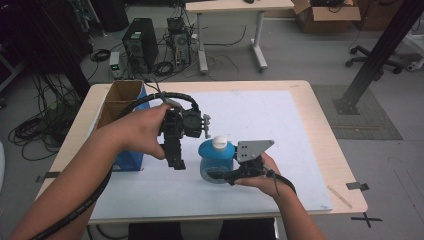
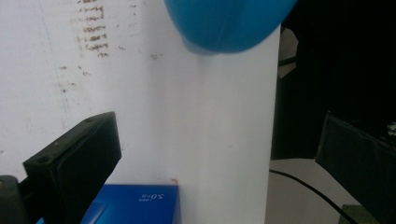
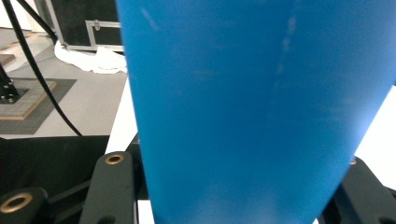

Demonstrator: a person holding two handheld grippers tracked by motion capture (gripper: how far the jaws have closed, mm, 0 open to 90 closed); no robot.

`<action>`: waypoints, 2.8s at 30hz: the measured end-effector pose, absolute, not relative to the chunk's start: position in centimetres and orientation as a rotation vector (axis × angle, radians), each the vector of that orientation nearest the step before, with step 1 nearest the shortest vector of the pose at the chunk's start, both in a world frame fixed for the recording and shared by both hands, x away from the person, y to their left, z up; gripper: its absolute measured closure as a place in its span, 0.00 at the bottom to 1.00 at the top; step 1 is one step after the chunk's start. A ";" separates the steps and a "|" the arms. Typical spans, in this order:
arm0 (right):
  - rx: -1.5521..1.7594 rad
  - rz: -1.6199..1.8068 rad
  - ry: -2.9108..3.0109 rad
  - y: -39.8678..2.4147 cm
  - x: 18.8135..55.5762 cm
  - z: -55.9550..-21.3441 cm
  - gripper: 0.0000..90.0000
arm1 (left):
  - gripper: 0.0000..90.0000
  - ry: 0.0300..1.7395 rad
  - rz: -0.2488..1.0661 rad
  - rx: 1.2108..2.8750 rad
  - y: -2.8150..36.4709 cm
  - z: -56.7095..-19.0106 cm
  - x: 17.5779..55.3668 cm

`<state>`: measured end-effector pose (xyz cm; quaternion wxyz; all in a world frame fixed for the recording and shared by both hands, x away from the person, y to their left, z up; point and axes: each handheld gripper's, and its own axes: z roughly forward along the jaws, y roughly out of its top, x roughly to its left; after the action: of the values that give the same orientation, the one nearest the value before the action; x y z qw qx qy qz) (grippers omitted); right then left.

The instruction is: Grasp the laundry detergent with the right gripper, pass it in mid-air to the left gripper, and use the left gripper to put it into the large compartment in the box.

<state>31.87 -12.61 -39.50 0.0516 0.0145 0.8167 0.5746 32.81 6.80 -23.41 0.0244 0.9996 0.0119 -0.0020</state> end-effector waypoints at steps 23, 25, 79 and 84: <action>-0.027 1.775 2.499 -8.7 32.3 -39.7 0.49 | 0.00 -0.011 0.002 3.103 5.3 -24.1 32.4; -0.029 1.773 2.499 -8.6 32.3 -39.7 0.49 | 0.00 -0.017 0.002 3.107 5.1 -24.2 32.4; 0.002 1.771 2.490 -7.2 32.7 -39.8 0.49 | 0.24 -0.075 0.070 3.090 4.9 -25.0 32.1; 0.000 1.770 2.489 -7.3 32.7 -39.7 0.49 | 0.28 -0.079 0.078 3.083 4.8 -25.0 32.1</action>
<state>32.70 -7.26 -39.75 0.0436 -0.0001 0.8143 0.5788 32.12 4.83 -24.98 0.0281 0.9990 -0.0256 0.0252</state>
